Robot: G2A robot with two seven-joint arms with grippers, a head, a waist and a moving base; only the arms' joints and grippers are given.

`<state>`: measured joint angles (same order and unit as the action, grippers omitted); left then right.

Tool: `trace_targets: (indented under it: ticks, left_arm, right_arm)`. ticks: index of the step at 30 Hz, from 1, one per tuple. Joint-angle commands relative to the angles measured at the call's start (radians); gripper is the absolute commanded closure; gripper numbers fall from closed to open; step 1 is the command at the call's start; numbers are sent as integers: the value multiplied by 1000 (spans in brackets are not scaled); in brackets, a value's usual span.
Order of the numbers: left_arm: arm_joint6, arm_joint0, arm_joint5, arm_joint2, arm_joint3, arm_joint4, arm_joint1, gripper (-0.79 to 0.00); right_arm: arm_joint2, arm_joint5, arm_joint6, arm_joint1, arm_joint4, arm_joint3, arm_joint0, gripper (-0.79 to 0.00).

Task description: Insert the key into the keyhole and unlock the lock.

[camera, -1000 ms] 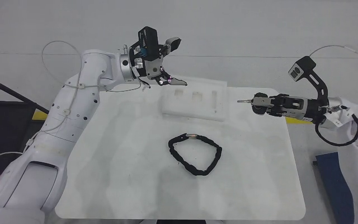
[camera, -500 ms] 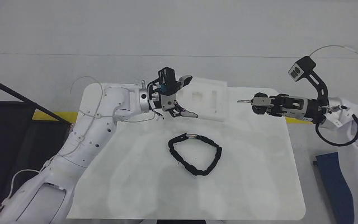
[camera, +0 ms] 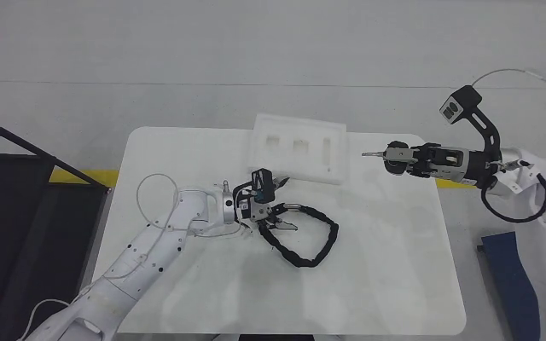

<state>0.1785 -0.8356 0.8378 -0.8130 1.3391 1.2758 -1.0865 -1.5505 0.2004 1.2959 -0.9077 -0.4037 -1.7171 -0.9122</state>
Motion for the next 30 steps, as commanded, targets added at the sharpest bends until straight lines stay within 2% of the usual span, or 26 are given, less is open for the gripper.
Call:
trace_targets:
  ticks: [1,8,23,28,30]
  left_arm:
    - [15,0,1,1,-17,17,-2,-785]
    - [67,54,40,32,-125,93,-19,-785]
    - [165,152,62,149,-296,161,-91,-785]
    - [185,164,53,166,-335,190,-104,-714]
    - [183,167,47,170,-348,199,-108,-730]
  right_arm:
    - [0,0,0,0,0,0,0,0]
    - [0,0,0,0,0,0,0,0]
    - [0,0,0,0,0,0,0,0]
    - [0,0,0,0,0,0,0,0]
    - [0,0,0,0,0,0,0,0]
